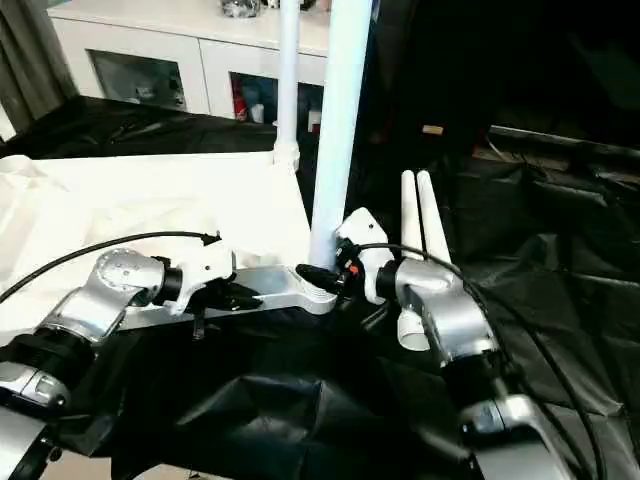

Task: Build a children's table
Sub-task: Rotate table base

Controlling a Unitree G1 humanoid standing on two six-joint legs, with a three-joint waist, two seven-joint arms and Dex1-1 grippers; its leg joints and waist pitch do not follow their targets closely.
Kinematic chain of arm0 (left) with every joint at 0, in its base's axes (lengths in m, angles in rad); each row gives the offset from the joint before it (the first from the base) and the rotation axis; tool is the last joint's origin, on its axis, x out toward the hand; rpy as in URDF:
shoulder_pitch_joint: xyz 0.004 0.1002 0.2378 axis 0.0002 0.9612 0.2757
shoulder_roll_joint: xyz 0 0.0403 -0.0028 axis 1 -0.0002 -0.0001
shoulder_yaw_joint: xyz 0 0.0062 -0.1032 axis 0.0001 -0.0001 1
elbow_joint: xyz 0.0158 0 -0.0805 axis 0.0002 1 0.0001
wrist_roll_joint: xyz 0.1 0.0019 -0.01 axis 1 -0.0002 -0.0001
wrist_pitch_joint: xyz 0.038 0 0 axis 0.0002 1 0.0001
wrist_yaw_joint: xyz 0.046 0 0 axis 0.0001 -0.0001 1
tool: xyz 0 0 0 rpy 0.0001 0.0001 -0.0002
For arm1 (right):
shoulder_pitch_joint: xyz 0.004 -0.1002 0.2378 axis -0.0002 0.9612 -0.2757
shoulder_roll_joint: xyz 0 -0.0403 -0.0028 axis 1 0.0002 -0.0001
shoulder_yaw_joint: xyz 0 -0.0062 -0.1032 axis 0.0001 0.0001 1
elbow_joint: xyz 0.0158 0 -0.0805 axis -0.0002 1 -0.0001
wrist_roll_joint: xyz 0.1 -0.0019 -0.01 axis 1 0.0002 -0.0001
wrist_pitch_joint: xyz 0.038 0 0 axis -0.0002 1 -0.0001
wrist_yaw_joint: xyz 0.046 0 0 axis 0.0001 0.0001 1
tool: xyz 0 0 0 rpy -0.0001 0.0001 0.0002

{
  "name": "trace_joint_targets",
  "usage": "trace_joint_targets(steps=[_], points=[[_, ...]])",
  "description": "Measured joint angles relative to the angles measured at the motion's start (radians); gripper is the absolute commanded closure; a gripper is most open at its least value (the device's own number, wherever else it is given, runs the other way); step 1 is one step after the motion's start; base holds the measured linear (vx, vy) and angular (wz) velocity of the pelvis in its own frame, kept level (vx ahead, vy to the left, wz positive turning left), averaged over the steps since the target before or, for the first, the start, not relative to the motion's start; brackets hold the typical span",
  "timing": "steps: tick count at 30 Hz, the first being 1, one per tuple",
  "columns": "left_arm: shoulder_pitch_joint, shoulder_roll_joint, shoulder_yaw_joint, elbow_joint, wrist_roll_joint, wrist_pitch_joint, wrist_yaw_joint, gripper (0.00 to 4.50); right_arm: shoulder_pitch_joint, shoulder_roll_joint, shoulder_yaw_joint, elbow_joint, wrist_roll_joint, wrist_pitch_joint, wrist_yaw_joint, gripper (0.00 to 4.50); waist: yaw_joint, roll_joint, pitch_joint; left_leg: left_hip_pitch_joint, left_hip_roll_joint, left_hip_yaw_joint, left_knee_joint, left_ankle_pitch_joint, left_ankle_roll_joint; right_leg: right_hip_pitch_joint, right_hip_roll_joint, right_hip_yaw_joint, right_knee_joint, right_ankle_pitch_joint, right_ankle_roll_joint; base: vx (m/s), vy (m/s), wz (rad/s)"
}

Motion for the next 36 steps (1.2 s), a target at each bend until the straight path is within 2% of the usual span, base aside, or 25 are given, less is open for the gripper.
trace_joint_targets(steps=[6, 11, 17, 19, 21, 25, 27, 30, 31, 33, 36], points=[[0.004, 0.025, -0.006, -0.024, 0.0, 0.0, -0.045, 4.5, -0.021, -0.019, 0.006, 0.058, 0.01, -0.065, 0.108, 2.59, 0.0, 0.001, 0.001, 0.0, 0.0, 0.0, 0.0, 0.0, 0.0, 0.0, 0.0, 0.0, 0.0, -0.002, 0.0, 0.0, 0.0, 0.0], [0.008, 0.028, -0.006, -0.038, -0.002, 0.01, -0.048, 4.5, -0.023, -0.019, 0.006, 0.069, 0.011, -0.084, 0.123, 2.59, 0.0, 0.001, 0.002, 0.0, 0.0, 0.0, -0.001, 0.0, 0.0, 0.0, 0.0, 0.0, 0.0, -0.004, 0.0, 0.0, 0.0, 0.0], [0.011, 0.033, -0.002, -0.048, -0.002, 0.04, -0.039, 4.5, -0.027, 0.009, 0.0, 0.11, 0.011, -0.132, 0.1, 2.59, -0.003, -0.001, 0.003, 0.001, 0.0, 0.0, -0.002, 0.0, 0.0, 0.0, 0.0, 0.0, 0.0, -0.004, -0.001, 0.0, 0.0, 0.0], [0.012, 0.029, 0.009, -0.051, -0.002, 0.073, -0.013, 4.5, -0.041, 0.039, -0.012, 0.148, 0.01, -0.14, 0.035, 2.59, -0.01, -0.003, 0.005, 0.003, 0.0, 0.0, -0.003, 0.0, 0.0, 0.0, 0.0, 0.0, 0.0, -0.006, 0.003, 0.0, 0.0, 0.0], [0.012, 0.019, 0.026, -0.059, 0.0, 0.132, 0.036, 4.5, -0.065, 0.085, -0.028, 0.198, 0.002, -0.146, -0.086, 2.59, -0.022, -0.007, 0.008, 0.002, 0.0, -0.001, -0.004, 0.0, 0.0, -0.001, 0.0, -0.001, 0.0, -0.007, 0.003, -0.051, -0.002, -0.1], [0.013, -0.014, 0.046, -0.116, 0.01, 0.289, 0.155, 4.5, -0.146, 0.185, -0.084, 0.332, -0.003, -0.145, -0.35, 2.59, -0.042, -0.003, 0.012, 0.002, -0.001, -0.008, -0.004, 0.0, 0.0, -0.006, 0.0, -0.006, -0.009, -0.007, 0.004, -0.015, 0.001, -0.04], [0.013, -0.03, 0.047, -0.146, 0.014, 0.345, 0.184, 4.5, -0.166, 0.206, -0.099, 0.36, -0.002, -0.144, -0.419, 2.59, -0.044, 0.002, 0.017, 0.0, -0.001, -0.009, -0.007, 0.0, 0.0, -0.007, 0.0, -0.008, -0.018, -0.007, 0.003, 0.0, 0.0, 0.0], [0.011, -0.139, 0.081, -0.223, 0.06, 0.57, 0.35, 4.5, -0.247, 0.269, -0.14, 0.476, -0.002, -0.137, -0.599, 2.59, -0.045, 0.004, 0.019, 0.001, -0.003, -0.008, -0.006, 0.0, 0.0, -0.007, 0.0, -0.005, -0.018, -0.005, 0.001, 0.0, 0.0, 0.0], [0.007, -0.157, 0.081, -0.233, 0.067, 0.604, 0.379, 4.5, -0.261, 0.276, -0.144, 0.493, -0.005, -0.133, -0.636, 2.59, -0.044, 0.004, 0.019, 0.001, -0.003, -0.007, -0.006, 0.0, 0.0, -0.007, 0.0, -0.005, -0.019, -0.005, 0.001, 0.0, 0.0, 0.0], [0.002, -0.202, 0.084, -0.241, 0.069, 0.65, 0.431, 4.5, -0.283, 0.291, -0.164, 0.524, -0.006, -0.133, -0.701, 2.59, -0.042, 0.001, 0.018, 0.002, -0.003, -0.007, -0.006, 0.0, 0.0, -0.006, 0.0, -0.005, -0.023, -0.006, 0.002, 0.0, 0.0, 0.0], [-0.024, -0.254, 0.079, -0.207, 0.081, 0.659, 0.509, 4.5, -0.319, 0.295, -0.176, 0.568, -0.024, -0.133, -0.777, 2.59, -0.036, 0.001, 0.019, 0.004, -0.003, -0.007, -0.01, -0.001, 0.0, -0.006, 0.0, -0.006, -0.032, -0.006, 0.002, 0.0, 0.0, 0.0]])
